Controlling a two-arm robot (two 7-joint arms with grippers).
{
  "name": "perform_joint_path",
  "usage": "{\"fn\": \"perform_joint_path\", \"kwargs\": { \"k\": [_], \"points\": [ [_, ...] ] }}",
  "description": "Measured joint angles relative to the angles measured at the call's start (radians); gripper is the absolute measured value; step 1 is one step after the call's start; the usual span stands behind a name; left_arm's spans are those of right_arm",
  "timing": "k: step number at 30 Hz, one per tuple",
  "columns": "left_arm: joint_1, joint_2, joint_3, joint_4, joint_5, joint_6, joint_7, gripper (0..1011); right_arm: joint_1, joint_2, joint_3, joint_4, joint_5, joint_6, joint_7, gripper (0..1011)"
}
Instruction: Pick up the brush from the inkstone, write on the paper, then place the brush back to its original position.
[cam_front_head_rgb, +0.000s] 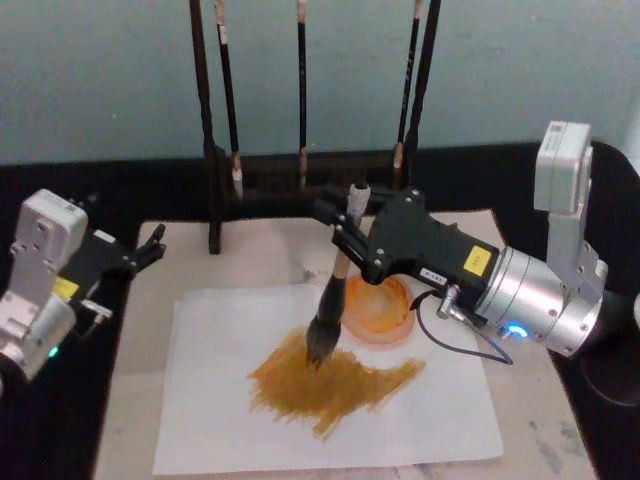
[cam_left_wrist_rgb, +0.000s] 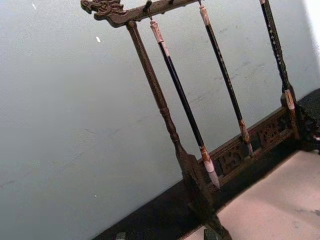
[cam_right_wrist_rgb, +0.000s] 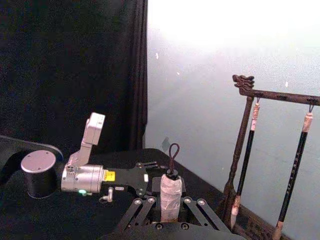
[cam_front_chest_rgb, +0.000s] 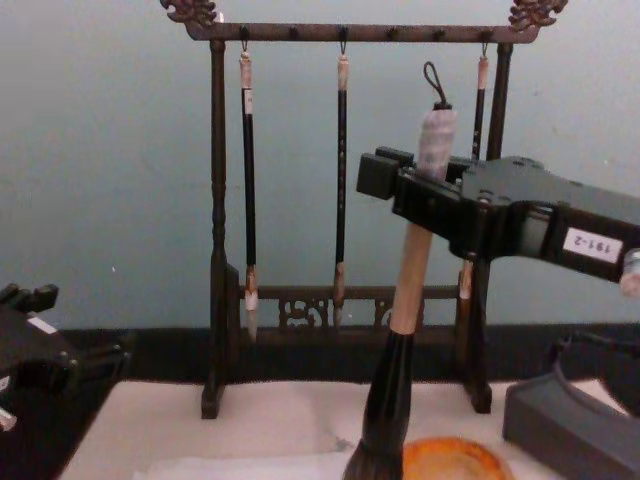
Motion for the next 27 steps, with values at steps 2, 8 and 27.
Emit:
{"fn": "perform_joint_path", "kwargs": {
  "k": [2,8,27],
  "points": [
    [0.0,0.0,0.0,0.0,0.0,0.0,0.0,1010,0.0,0.0,0.0,0.0,0.0,0.0,0.0,152],
    [0.0,0.0,0.0,0.0,0.0,0.0,0.0,1010,0.0,-0.001,0.001,0.001,0.0,0.0,0.0,152],
    [0.0,0.0,0.0,0.0,0.0,0.0,0.0,1010,-0.02,-0.016,0.135,0.012,0.17,0.019,-0.065,152]
  ]
}}
